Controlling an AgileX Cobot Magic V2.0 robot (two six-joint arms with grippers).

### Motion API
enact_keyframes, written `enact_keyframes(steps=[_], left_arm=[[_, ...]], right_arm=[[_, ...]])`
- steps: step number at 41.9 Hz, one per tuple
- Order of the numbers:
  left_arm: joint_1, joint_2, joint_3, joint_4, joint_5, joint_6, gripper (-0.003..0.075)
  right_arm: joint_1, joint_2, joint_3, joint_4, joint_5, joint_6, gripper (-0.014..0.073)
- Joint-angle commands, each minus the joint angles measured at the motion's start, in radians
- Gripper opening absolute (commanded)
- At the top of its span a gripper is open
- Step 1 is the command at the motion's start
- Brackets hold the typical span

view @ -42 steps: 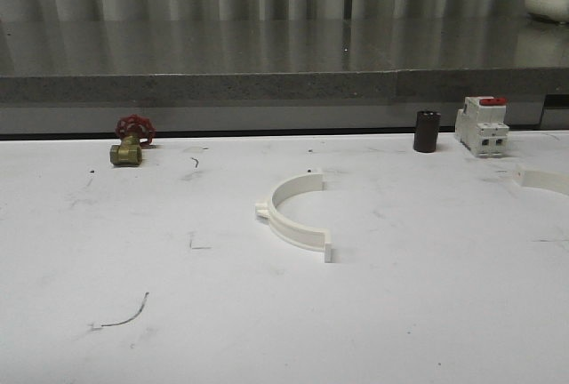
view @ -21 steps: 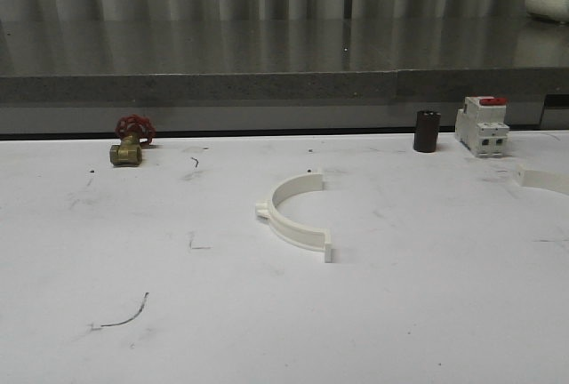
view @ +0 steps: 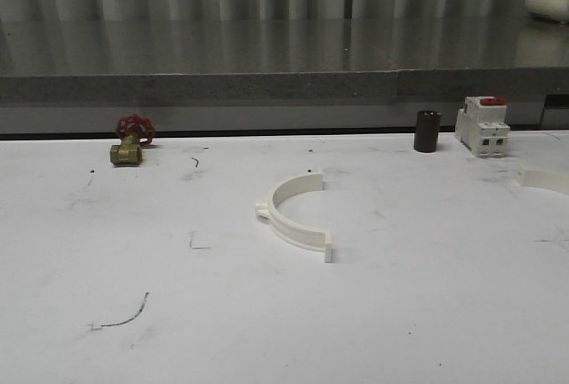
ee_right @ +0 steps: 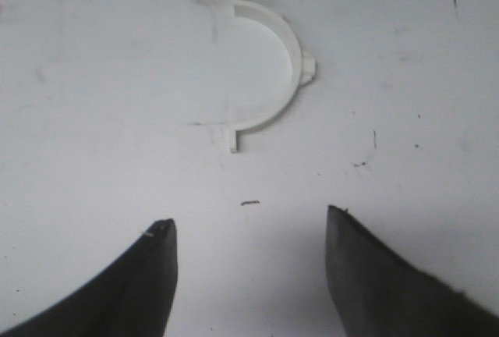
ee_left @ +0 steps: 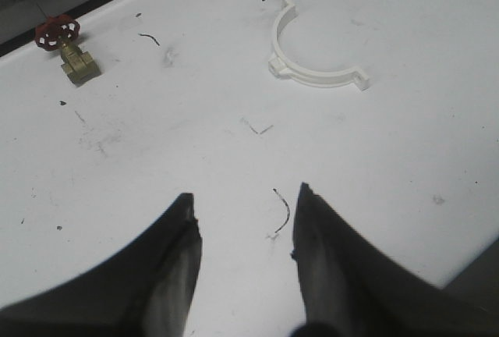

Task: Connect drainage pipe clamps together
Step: 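Lower the right gripper and grasp the other half-ring by its tab, then carry the second half-ring with the right gripper toward the first half-ring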

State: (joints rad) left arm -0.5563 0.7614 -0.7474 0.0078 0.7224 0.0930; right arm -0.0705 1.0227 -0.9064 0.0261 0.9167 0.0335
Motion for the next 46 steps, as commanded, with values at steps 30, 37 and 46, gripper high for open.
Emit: enact_keyframes(steps=[30, 37, 46], left_arm=[[0.002, -0.005, -0.024, -0.008, -0.068, -0.002, 0.0283], [0.002, -0.005, -0.024, -0.008, -0.068, -0.002, 0.0283], [0.002, -0.005, -0.024, -0.008, -0.068, -0.002, 0.0283]], right_arm=[[-0.106, 0.547, -0.243, -0.026, -0.068, -0.034, 0.0449], [-0.107, 0.67, -0.336, -0.026, -0.067, -0.034, 0.0449], [-0.098, 0.776, -0.412, -0.026, -0.071, -0.091, 0.0449]])
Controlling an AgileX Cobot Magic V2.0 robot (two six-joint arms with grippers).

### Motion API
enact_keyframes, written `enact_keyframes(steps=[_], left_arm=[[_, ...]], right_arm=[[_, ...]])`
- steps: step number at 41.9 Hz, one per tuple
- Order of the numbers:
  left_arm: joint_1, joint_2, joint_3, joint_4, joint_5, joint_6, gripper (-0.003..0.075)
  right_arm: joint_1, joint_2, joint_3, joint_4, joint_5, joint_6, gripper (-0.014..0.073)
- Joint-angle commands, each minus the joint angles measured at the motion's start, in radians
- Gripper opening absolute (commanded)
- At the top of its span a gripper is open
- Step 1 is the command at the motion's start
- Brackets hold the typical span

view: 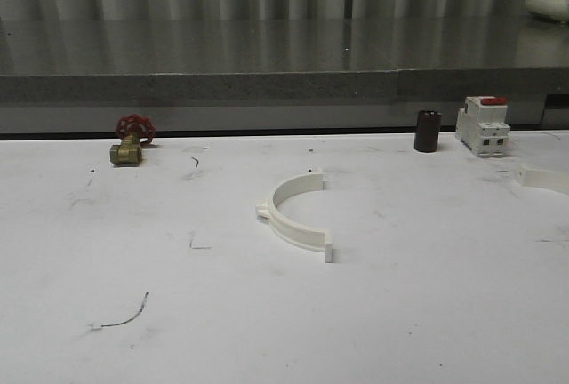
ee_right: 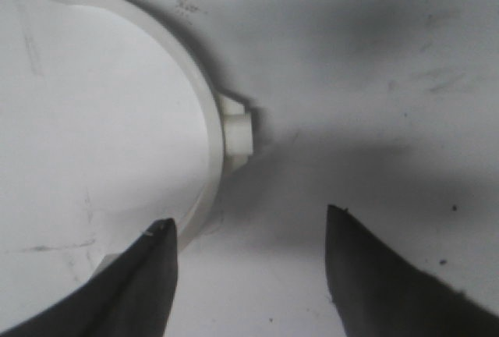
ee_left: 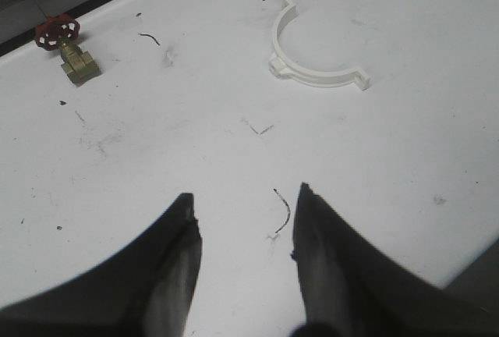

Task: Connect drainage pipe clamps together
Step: 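Carry the second half-ring with the right gripper toward the first half-ring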

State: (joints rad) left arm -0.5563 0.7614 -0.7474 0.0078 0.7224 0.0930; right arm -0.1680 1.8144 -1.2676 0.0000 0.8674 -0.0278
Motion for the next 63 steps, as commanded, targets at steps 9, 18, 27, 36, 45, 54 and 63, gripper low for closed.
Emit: enact_keyframes(steps=[9, 18, 27, 36, 45, 54, 63], left_arm=[[0.002, -0.005, -0.024, -0.008, -0.068, -0.002, 0.0283], [0.002, -0.005, -0.024, -0.008, -0.068, -0.002, 0.0283], [0.002, -0.005, -0.024, -0.008, -0.068, -0.002, 0.0283], [0.002, -0.005, -0.024, -0.008, -0.068, -0.002, 0.0283], [0.002, -0.005, -0.024, -0.008, -0.068, -0.002, 0.0283], [0.002, -0.005, -0.024, -0.008, -0.068, -0.002, 0.0283], [0.002, -0.005, -0.024, -0.008, -0.068, -0.002, 0.0283]], right_arm=[[0.001, 0.055, -0.092, 0.0, -0.045, -0.037, 0.0434], [0.02, 0.099, -0.1, 0.0, -0.06, -0.037, 0.0332], [0.028, 0.103, -0.102, 0.0, -0.062, -0.037, 0.0239], [0.028, 0.102, -0.102, 0.0, -0.042, -0.037, 0.0192], [0.032, 0.069, -0.102, 0.005, -0.013, -0.037, 0.0192], [0.09, -0.028, -0.102, 0.063, -0.009, -0.036, 0.0192], [0.22, -0.065, -0.159, 0.126, 0.06, 0.043, 0.0192]])
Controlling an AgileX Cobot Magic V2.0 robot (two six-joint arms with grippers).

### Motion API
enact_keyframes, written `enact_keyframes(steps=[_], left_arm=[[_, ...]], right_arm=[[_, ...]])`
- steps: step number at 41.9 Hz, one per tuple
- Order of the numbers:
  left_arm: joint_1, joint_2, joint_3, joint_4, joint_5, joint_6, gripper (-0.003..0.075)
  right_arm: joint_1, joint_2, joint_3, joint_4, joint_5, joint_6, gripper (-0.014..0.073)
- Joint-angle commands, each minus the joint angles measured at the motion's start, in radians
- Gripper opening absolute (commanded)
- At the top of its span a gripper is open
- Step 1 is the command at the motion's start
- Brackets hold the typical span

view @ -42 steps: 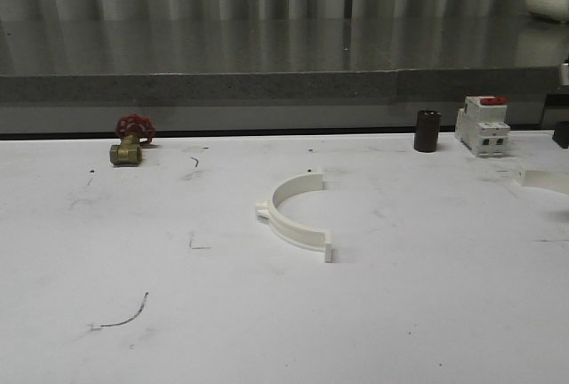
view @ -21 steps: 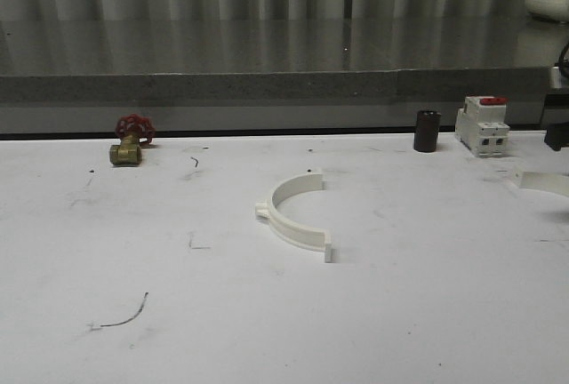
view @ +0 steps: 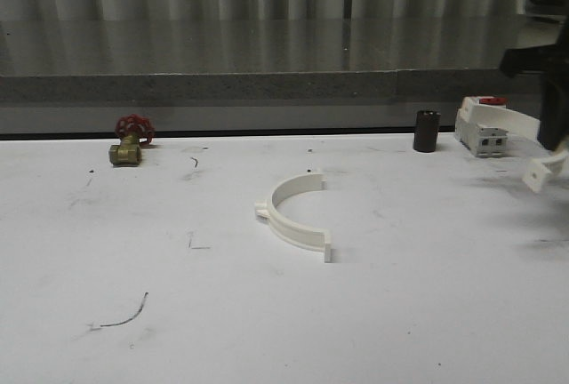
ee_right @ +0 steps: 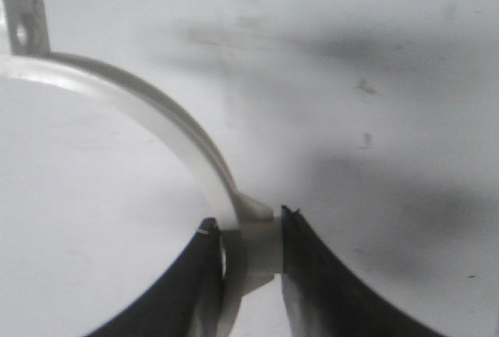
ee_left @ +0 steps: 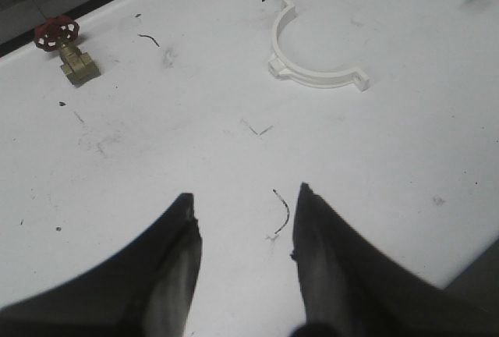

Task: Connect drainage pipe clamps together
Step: 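Carry the second half-ring with the right gripper toward the first half-ring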

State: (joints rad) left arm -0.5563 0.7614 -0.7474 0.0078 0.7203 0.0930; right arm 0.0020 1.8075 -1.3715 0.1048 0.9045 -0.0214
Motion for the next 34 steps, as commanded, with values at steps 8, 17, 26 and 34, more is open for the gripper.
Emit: enact_keyframes(steps=[8, 17, 26, 34], left_arm=[[0.002, -0.005, -0.024, -0.008, -0.066, -0.002, 0.0283], [0.002, -0.005, -0.024, -0.008, -0.066, -0.002, 0.0283], [0.002, -0.005, -0.024, -0.008, -0.066, -0.002, 0.0283], [0.002, -0.005, -0.024, -0.008, -0.066, -0.002, 0.0283]], right_arm=[[0.204, -0.05, -0.133, 0.017, 0.066, 0.149, 0.0192], [0.308, -0.002, -0.186, -0.023, 0.063, 0.33, 0.0192], [0.329, 0.088, -0.197, -0.042, 0.053, 0.393, 0.0192], [0.329, 0.148, -0.197, -0.043, 0.048, 0.402, 0.0192]])
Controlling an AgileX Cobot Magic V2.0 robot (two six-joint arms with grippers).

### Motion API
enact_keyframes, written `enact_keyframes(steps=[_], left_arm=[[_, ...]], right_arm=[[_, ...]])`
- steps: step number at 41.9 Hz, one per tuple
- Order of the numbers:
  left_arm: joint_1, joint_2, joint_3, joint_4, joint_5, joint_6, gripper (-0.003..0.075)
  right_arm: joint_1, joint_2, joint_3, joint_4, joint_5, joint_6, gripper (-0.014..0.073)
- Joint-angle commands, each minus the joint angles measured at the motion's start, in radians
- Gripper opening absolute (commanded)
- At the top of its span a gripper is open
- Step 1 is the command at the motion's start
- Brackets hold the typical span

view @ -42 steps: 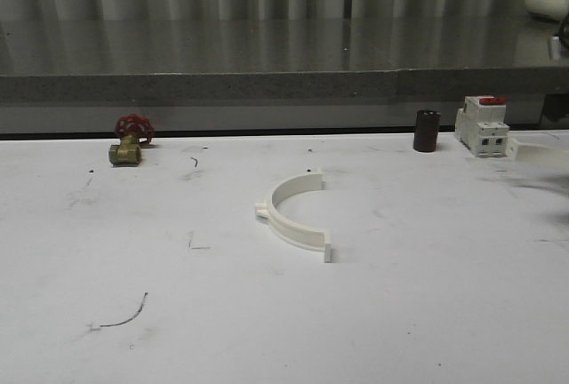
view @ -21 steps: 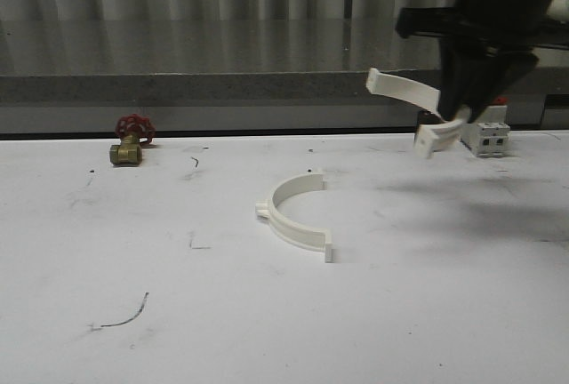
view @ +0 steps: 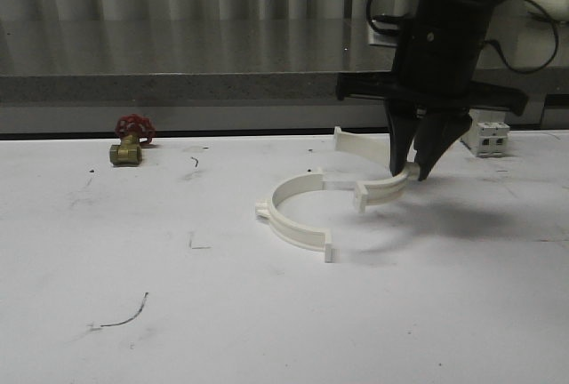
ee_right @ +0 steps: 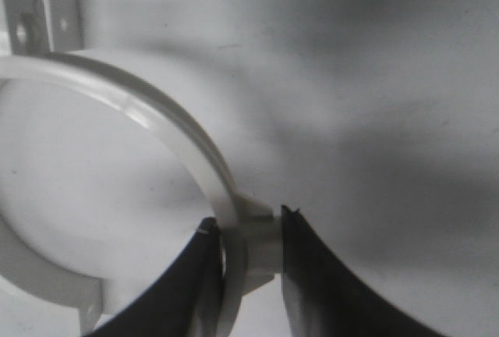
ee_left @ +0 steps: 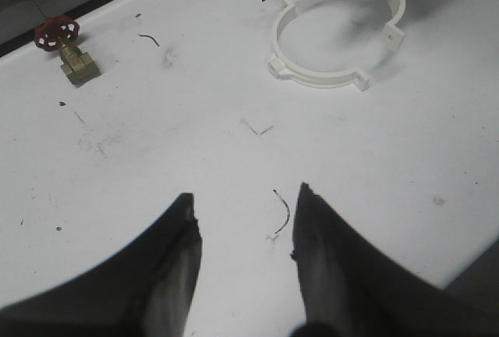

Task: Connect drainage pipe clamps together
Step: 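Carry the second half-ring with the right gripper toward the first half-ring, then press the second half-ring against the first to close the ring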

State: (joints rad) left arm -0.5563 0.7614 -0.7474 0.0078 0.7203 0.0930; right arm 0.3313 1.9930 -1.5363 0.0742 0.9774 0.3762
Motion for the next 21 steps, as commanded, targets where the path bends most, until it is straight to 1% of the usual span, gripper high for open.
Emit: enact_keyframes(steps=[1, 21], left_arm=[[0.002, -0.005, -0.024, -0.008, -0.066, -0.002, 0.0283], [0.002, -0.005, -0.024, -0.008, -0.066, -0.002, 0.0283]], right_arm=[[-0.001, -0.032, -0.032, -0.012, -0.027, 0.006, 0.0192], [0.007, 0.013, -0.032, 0.008, -0.056, 0.022, 0.0194]])
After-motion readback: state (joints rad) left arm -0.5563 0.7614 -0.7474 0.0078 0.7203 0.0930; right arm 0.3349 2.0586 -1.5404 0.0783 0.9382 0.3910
